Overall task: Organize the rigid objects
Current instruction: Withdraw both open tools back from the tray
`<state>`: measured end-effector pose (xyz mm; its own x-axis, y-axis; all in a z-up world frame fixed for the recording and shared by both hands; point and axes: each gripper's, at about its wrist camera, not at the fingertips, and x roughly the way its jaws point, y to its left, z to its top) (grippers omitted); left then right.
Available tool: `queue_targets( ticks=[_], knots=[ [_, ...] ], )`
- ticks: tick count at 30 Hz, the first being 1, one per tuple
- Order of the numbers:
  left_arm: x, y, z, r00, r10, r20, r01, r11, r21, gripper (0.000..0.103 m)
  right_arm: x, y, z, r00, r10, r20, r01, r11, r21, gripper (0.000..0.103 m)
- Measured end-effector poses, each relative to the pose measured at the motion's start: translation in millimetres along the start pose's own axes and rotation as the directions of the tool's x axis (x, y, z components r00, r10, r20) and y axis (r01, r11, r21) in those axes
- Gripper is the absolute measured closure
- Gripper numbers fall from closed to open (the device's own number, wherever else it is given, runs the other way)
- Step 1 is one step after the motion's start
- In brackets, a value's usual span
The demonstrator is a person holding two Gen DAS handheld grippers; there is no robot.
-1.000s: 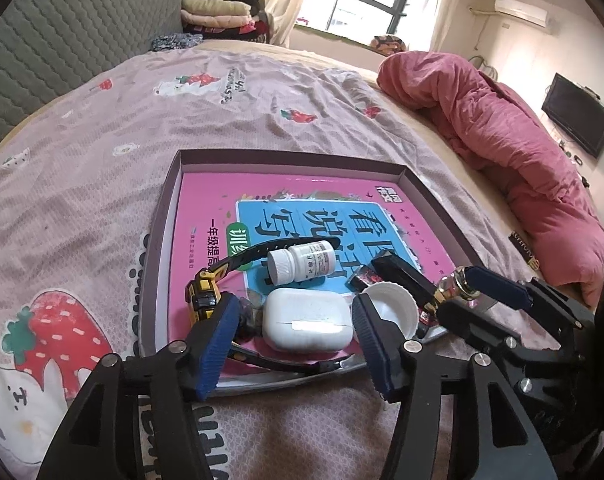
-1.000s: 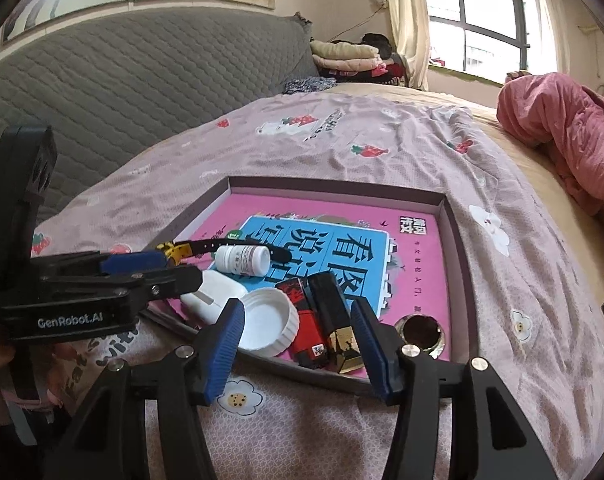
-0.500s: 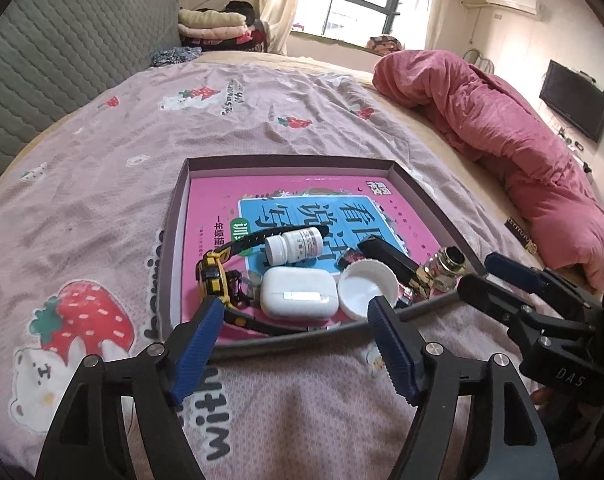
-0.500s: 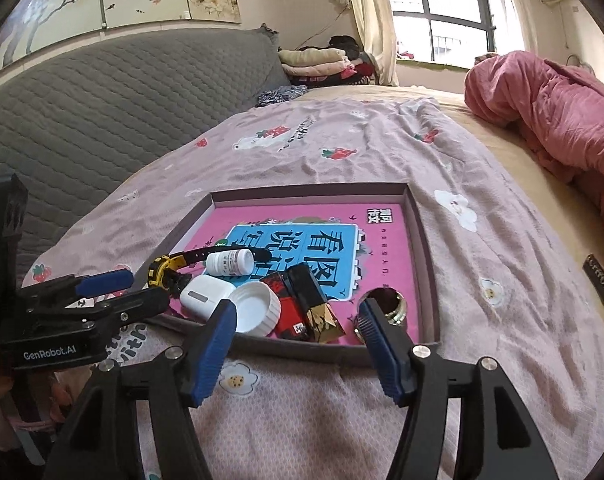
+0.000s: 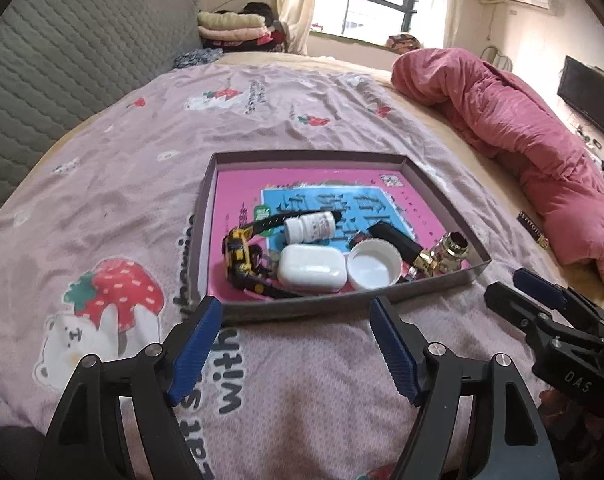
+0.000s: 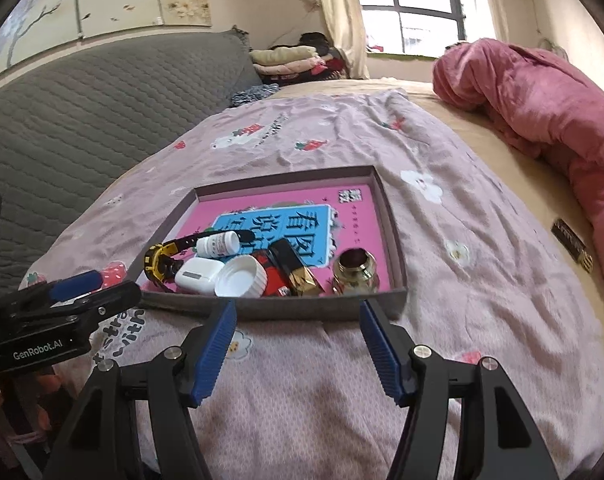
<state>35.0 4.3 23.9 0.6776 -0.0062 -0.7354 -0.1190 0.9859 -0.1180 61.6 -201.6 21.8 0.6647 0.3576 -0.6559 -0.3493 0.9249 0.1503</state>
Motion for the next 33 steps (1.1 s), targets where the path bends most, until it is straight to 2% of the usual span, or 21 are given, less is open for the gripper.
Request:
queue_targets(
  ticks=[15,33],
  knots=[
    [-5,-2,-24,0.995,0.055,-0.079,-0.056,0.998,-0.018,0.025,-10,14,-16,0.999,-0.034,-0.02,0.033,0.999,-0.034,0.039],
    [-25,-25,-34,0.996,0.044,-0.073,-0.042,0.999,0.033,0.026,-22,19,-31,0.998,-0.05,-0.048,0.049,0.998,-0.031,0.039]
  ],
)
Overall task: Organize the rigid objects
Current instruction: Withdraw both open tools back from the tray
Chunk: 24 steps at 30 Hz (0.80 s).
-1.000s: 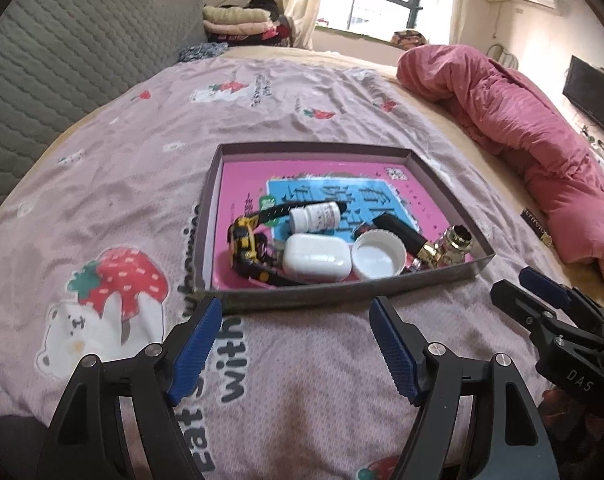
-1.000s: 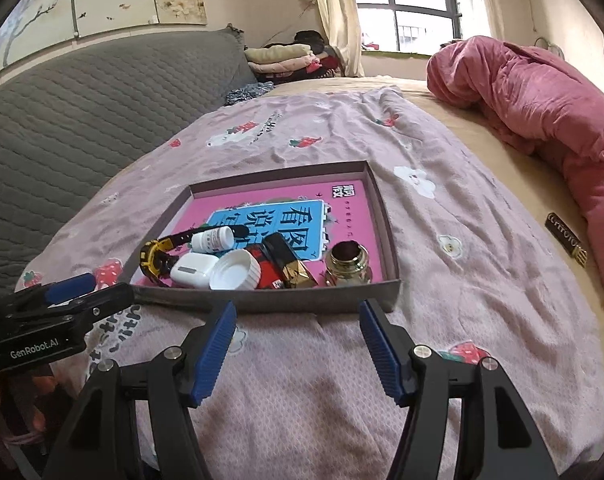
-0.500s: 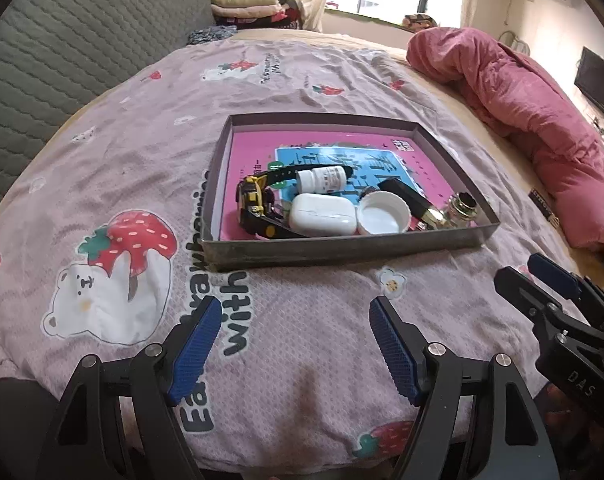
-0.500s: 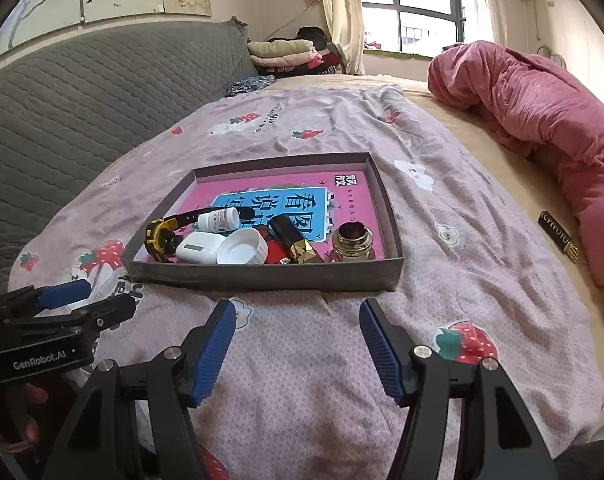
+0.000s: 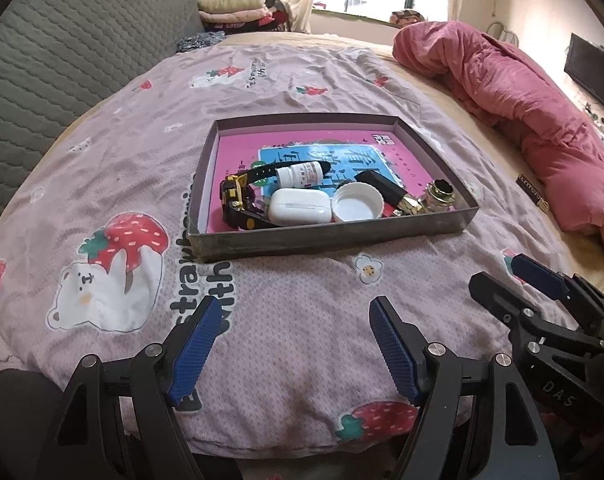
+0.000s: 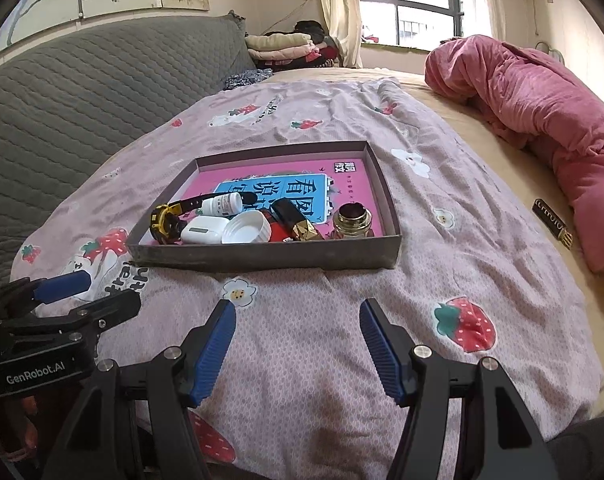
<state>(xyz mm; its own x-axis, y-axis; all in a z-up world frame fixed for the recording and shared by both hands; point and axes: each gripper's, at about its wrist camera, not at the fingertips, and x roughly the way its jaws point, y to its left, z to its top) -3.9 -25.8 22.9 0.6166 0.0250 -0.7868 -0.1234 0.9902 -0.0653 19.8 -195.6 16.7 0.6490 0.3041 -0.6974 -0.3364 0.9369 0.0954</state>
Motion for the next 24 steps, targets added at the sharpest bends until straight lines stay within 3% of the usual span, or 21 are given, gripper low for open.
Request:
queue_targets(
  ticks=[24],
  knots=[
    [11,5,-6,1.0,0.006,-0.022,-0.007,0.999,-0.053,0.025,12,-4,-5,0.999,0.005,-0.037,-0.004,1.0,0.014,0.039]
  ],
)
